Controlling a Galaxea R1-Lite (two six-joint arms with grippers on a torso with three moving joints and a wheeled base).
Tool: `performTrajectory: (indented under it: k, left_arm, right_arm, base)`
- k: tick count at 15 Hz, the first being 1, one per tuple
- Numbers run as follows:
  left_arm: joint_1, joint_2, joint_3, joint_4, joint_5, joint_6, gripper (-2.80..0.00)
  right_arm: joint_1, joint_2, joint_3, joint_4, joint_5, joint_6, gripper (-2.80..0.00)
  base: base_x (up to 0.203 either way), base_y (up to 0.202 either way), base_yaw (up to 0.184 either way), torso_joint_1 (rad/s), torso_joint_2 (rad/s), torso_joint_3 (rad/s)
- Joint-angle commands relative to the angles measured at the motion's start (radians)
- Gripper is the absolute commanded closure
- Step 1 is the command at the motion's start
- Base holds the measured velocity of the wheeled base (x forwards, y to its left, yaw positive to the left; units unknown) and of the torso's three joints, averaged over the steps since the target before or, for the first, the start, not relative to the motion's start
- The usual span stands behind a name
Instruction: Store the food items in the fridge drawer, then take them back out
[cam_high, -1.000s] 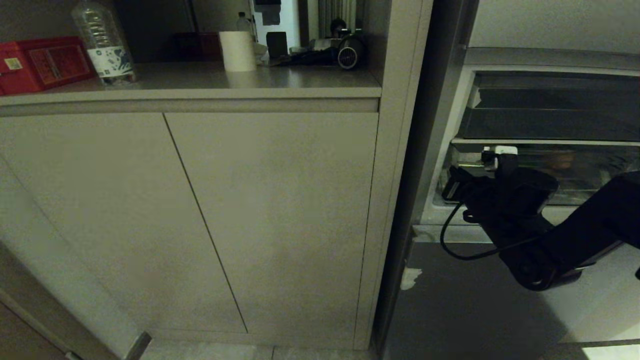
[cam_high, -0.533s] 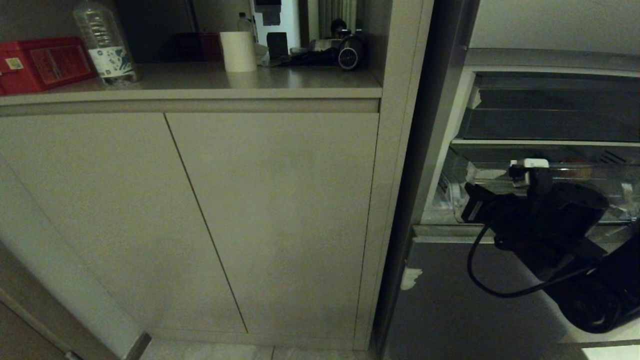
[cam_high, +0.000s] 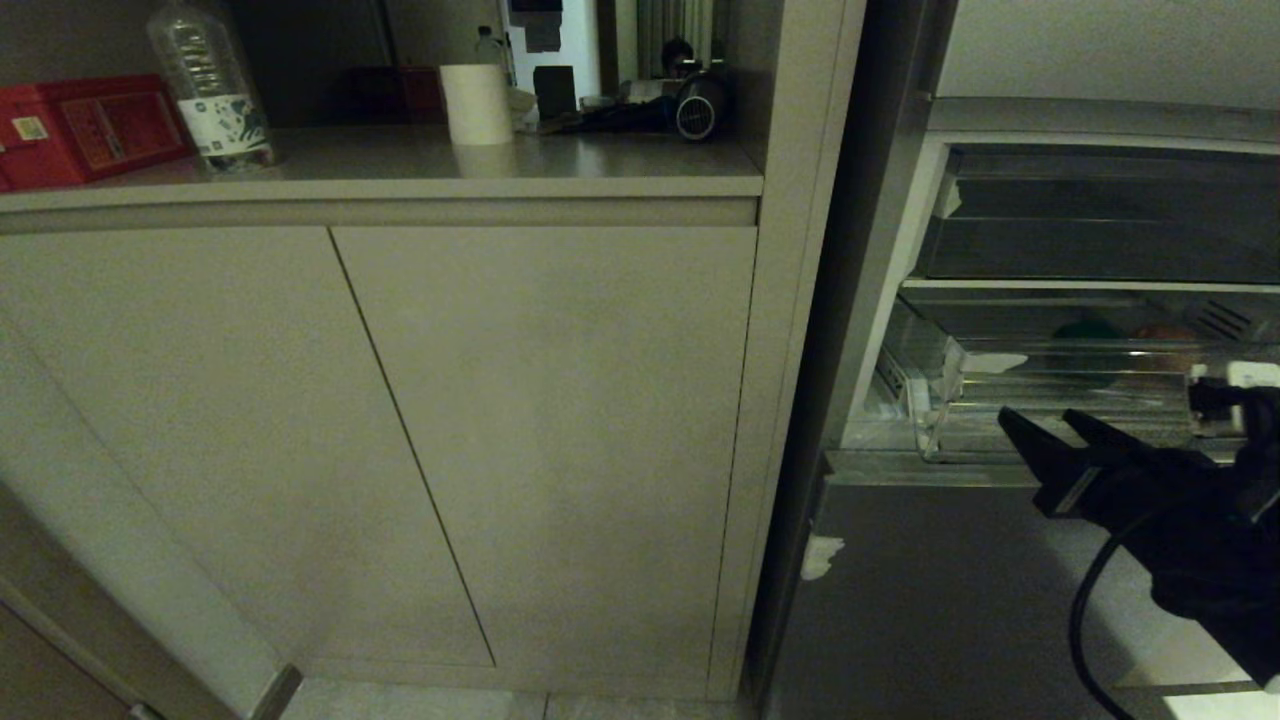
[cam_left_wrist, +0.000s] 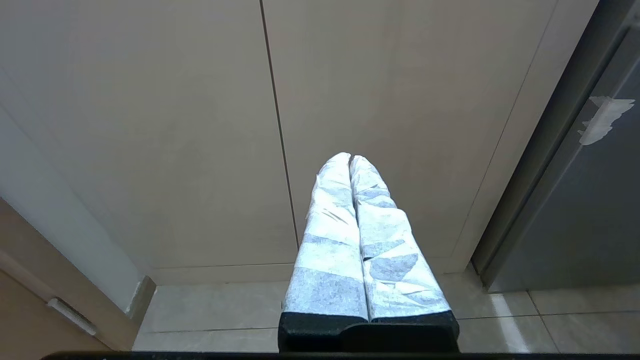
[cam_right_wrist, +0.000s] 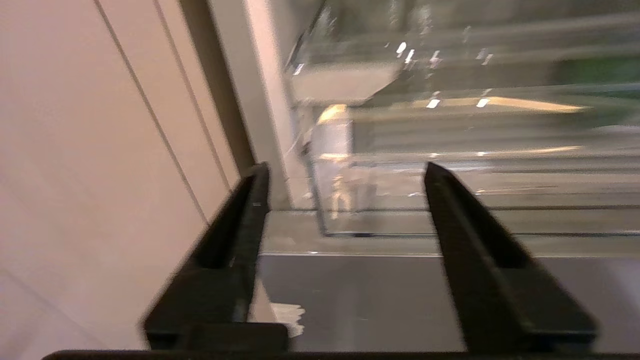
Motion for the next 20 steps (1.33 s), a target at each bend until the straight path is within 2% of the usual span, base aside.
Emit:
performTrajectory:
  k: [1,3,7,9,11,14,20]
  left_arm:
    - [0.0,0.001,0.0,-0.001,-0.002,0.0,0.0]
    - [0.0,0.0,0.0,-0.001,0.0,0.0,0.0]
    - [0.0,0.0,0.0,0.0,-0.001,0.0,0.0]
    - [0.0,0.001,0.0,0.0,0.0,0.0,0.0]
    - [0.0,0.001,0.0,0.0,0.0,0.0,0.0]
    - [0.0,0.0,0.0,0.0,0.0,0.0,0.0]
    - [0.0,0.001,0.0,-0.001,0.0,0.0,0.0]
  right_arm:
    - [-0.018,-0.158,-0.007,0.1,-0.015,0.0,-2.8]
    - [-0.066,-0.177,-0.139,0.301,-0.02,0.0,-2.8]
    - [-0.138,-0.172,-0.518,0.842,-0.011,0.001,-2.8]
    - [-0.176,-0.084,-0.679,1.019,-0.005,-0.002,-2.8]
    - [-0.225,0.014,-0.804,1.113,-0.002,-0.026,-2.8]
    - [-0.253,0.113,-0.946,1.274,-0.001,-0.052,-2.8]
    - [-0.282,0.27,-1.162,1.3,0.019,-0.065,-2.8]
  base:
    - [0.0,0.0,0.0,0.0,0.0,0.0]
    - [0.0,0.0,0.0,0.0,0.0,0.0]
    - [0.0,0.0,0.0,0.0,0.0,0.0]
    - [0.0,0.0,0.0,0.0,0.0,0.0]
    - [0.0,0.0,0.0,0.0,0.0,0.0]
    - [0.0,0.0,0.0,0.0,0.0,0.0]
    - [0.0,0.0,0.0,0.0,0.0,0.0]
